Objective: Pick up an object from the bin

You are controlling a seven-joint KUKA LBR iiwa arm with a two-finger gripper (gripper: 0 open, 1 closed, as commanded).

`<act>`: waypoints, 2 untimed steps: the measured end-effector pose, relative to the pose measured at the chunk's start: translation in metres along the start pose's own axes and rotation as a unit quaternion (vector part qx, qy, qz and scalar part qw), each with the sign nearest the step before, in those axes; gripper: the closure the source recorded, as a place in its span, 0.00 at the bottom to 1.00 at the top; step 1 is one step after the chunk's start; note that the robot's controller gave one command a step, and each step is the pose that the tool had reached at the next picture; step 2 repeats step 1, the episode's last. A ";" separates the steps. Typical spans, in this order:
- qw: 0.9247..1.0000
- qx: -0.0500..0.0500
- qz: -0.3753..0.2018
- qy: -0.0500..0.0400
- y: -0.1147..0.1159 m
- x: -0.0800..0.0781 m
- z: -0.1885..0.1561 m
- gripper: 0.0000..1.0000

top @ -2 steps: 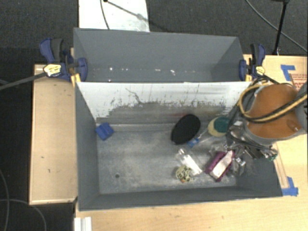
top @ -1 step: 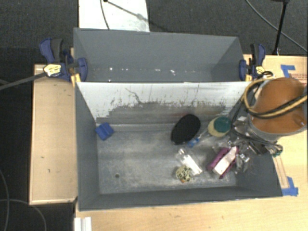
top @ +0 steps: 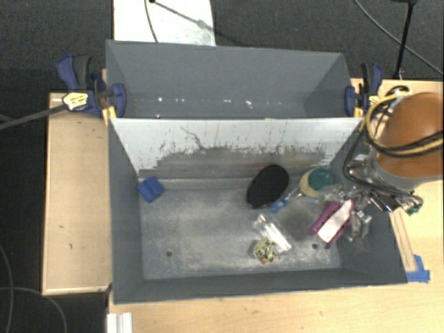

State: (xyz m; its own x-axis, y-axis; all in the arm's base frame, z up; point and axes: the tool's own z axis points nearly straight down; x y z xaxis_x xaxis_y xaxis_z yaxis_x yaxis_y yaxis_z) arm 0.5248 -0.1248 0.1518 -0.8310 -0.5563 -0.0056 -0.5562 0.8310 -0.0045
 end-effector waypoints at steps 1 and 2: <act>1.000 0.000 0.004 0.000 -0.001 -0.002 -0.047 1.00; 1.000 0.000 0.004 0.000 -0.001 -0.002 -0.047 1.00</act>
Offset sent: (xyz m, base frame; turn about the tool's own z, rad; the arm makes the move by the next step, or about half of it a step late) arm 0.0000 0.0000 0.0440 0.0000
